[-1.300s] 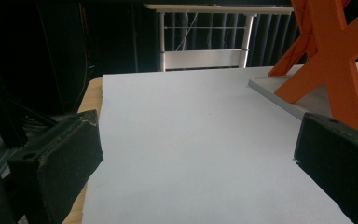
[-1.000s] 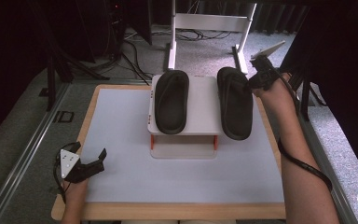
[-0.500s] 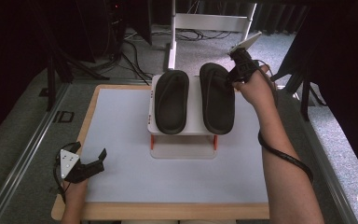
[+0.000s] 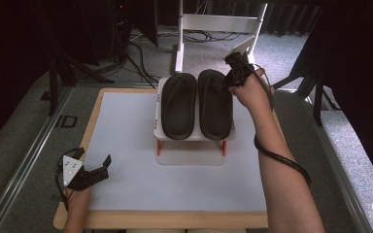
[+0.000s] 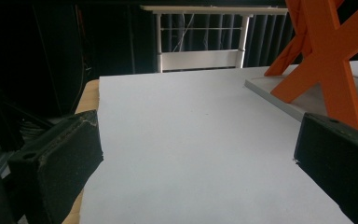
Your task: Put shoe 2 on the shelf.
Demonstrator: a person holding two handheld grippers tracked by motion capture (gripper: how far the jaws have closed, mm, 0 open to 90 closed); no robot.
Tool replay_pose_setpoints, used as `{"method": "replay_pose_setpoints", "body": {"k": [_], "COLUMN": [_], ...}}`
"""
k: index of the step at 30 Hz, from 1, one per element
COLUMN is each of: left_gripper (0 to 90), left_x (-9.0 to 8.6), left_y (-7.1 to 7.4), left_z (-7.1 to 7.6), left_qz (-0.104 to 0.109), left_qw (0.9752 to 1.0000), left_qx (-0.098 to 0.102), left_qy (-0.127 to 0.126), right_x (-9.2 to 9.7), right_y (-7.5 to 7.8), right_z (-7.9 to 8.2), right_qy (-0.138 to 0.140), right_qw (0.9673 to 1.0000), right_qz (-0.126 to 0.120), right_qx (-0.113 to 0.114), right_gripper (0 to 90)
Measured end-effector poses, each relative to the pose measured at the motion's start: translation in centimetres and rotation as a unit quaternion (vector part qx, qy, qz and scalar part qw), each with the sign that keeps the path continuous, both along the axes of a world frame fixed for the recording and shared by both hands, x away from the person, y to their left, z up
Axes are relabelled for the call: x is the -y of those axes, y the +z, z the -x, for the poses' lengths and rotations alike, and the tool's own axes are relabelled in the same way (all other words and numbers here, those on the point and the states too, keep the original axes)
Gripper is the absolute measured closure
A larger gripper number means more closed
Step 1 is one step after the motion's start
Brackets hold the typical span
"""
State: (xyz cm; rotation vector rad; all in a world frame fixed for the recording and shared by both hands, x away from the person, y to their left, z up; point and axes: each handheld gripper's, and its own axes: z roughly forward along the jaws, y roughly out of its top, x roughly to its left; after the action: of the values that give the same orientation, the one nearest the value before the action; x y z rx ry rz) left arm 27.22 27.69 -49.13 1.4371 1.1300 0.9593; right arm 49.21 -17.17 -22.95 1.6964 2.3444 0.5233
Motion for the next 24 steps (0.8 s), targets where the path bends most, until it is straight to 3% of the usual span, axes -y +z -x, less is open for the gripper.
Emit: {"method": "replay_pose_setpoints", "body": {"k": [10,17,21,24], "left_gripper": [0.6,0.6,0.6,0.6], "left_x": [0.0,0.0,0.0,0.0], "left_y": [0.0,0.0,0.0,0.0], "left_z": [0.0,0.0,0.0,0.0], "left_qz": [0.001,0.000,-0.001,-0.001], "left_qw": [1.0000,1.0000,1.0000,1.0000], "left_qx": [0.002,0.002,0.001,0.001], "left_qy": [-0.001,-0.001,-0.001,-0.002], "right_x": [-0.7,-0.8,-1.0,-1.0], "right_y": [-1.2,-1.3,-1.3,-1.2], "right_z": [-0.6,-0.5,-0.4,-0.3], "right_qy": [-0.008,-0.006,-0.003,0.003], "right_qw": [0.9998,0.9998,0.9996,0.9997], "right_qz": [0.013,0.014,-0.014,-0.017], "right_qx": [-0.010,-0.012,-0.022,-0.016], "right_gripper": [75.9,75.3,71.9,67.8]}}
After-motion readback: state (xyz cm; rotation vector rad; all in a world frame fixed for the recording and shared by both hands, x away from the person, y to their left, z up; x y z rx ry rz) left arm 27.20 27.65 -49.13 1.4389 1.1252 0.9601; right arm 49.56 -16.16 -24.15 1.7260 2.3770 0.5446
